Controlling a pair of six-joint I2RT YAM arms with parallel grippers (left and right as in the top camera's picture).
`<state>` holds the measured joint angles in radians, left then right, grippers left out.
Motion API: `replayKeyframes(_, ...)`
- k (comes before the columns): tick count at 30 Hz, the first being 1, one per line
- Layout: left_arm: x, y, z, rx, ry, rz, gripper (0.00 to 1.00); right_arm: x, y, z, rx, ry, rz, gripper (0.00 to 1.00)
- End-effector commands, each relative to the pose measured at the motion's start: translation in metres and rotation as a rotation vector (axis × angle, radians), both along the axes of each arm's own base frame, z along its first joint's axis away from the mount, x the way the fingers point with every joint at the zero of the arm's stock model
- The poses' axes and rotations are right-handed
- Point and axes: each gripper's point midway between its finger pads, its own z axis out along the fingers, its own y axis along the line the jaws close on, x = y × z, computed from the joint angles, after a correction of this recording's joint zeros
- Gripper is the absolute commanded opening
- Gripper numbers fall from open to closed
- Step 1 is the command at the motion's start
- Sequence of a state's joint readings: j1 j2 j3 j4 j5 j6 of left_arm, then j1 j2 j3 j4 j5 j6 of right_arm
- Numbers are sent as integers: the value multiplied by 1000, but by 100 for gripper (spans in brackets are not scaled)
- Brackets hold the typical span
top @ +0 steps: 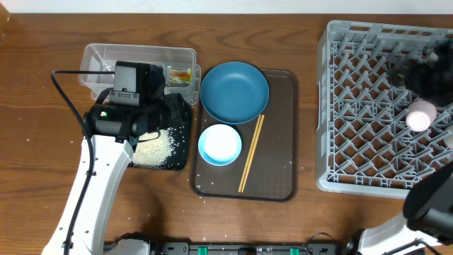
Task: Sort waste into correct bins and load items into the dishwasher rack
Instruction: 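Grasp the blue plate with the right gripper and lift it into the rack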
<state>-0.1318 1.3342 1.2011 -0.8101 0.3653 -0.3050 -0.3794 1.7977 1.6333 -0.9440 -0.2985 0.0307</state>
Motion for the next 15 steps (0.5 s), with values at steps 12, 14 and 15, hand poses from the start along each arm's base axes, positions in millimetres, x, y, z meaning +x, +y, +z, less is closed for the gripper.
replayKeyframes(12, -8, 6, -9, 33, 44, -3, 44, 41, 252, -30, -58, -55, 488, 87)
replayKeyframes(14, -8, 6, -9, 33, 44, -3, 44, 40, 269, -53, -79, -11, 499, 76)
replayKeyframes(15, -8, 6, -9, 33, 44, -3, 44, 39, 277, -66, -85, 12, 496, 73)
